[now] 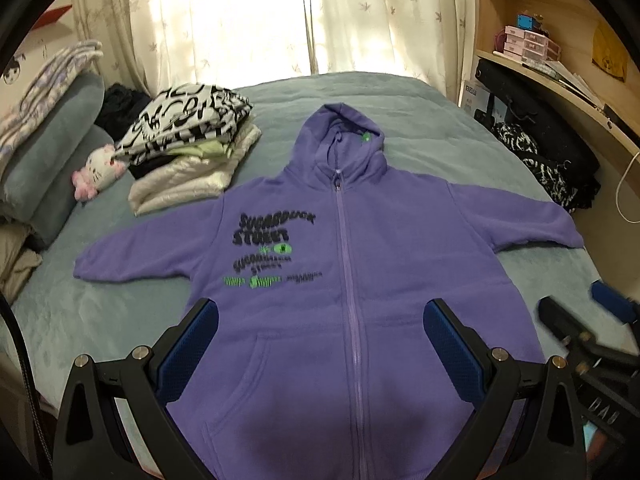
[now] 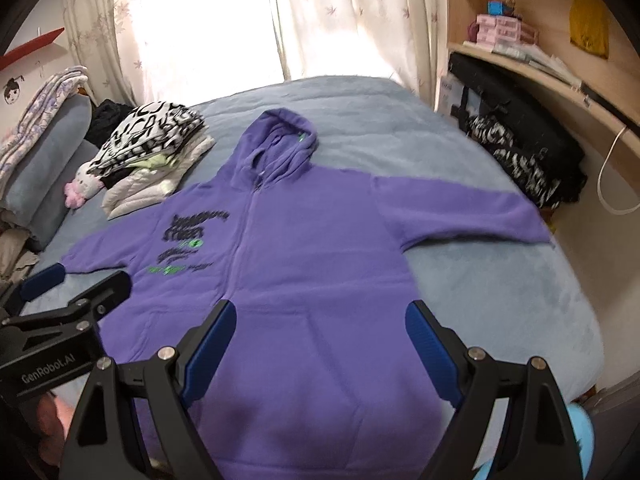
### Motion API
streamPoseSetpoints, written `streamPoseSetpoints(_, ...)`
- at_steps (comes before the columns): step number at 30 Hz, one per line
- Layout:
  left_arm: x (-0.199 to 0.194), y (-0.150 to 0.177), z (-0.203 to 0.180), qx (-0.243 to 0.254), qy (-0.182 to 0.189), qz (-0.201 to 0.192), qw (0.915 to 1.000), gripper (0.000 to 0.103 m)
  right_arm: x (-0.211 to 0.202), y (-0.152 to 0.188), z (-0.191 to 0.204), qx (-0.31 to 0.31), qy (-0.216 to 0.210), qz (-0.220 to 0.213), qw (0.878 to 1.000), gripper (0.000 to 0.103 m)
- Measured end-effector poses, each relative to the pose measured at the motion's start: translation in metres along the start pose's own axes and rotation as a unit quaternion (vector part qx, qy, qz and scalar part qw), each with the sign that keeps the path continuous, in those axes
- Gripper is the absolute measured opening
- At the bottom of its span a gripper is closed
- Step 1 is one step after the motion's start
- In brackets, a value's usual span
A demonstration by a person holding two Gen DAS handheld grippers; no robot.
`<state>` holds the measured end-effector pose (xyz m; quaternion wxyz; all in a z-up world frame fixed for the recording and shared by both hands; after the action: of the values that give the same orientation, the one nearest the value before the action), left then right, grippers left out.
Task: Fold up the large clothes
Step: 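Grasp the cuff of the hoodie sleeve with the right tool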
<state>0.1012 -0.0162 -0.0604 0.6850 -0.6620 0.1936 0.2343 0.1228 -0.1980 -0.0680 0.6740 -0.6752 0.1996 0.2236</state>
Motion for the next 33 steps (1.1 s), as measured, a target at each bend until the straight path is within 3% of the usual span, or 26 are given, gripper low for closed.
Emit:
streamPoseSetpoints(4, 0.017, -0.016, -0.005, -0.01, 0.012, -0.007, 0.9998, 0.101, 0.012, -0.022, -0.031, -0.006, 0.043, -0.023, 0.999, 0.087)
streamPoseSetpoints(9, 0.036, -0.045, -0.014, -0.036, 0.046, -0.067, 0.996, 0.101, 0.029, -0.049, -0.078, 0.005, 0.064, -0.041, 0.997, 0.087)
streamPoseSetpoints(11, 0.044, -0.055, -0.019, -0.037, 0.046, -0.079, 0.9951, 0.101, 0.035, -0.055, -0.098, 0.016, 0.07, -0.043, 0.996, 0.083)
streamPoseSetpoints(15, 0.068, -0.077, -0.034, -0.029, 0.048, -0.085, 0.9948, 0.101, 0.056, -0.068, -0.143, 0.046, 0.091, -0.035, 0.994, 0.072)
streamPoseSetpoints(21, 0.101, -0.102, -0.068, -0.021, 0.06, -0.133, 0.9891, 0.102, 0.101, -0.067, -0.213, 0.119, 0.101, -0.003, 0.988, 0.072)
streamPoseSetpoints(25, 0.133, -0.105, -0.091, -0.015, 0.068, -0.124, 0.9898, 0.102, 0.139, -0.044, -0.273, 0.199, 0.133, 0.032, 0.97, 0.072)
streamPoseSetpoints(28, 0.154, -0.1, -0.106, -0.014, 0.078, -0.125, 0.989, 0.102, 0.164, -0.017, -0.308, 0.259, 0.132, 0.064, 0.955, 0.072)
streamPoseSetpoints(33, 0.199, -0.083, -0.128, -0.009, 0.076, -0.083, 0.9936, 0.102, 0.195, 0.027, -0.348, 0.352, 0.113, 0.094, 0.924, 0.072)
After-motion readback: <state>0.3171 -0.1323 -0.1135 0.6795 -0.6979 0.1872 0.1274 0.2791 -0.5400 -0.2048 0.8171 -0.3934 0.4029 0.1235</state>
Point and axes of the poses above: each gripper's, at about its wrist camera, not at the fingertips, and x roughly the way its jaws point, z to its left, y to its underside, the point moved 6 cm from there along x, roughly the way its jaws point, and after that the axes turned 12 degrees about -z, right-handed, at the moved point
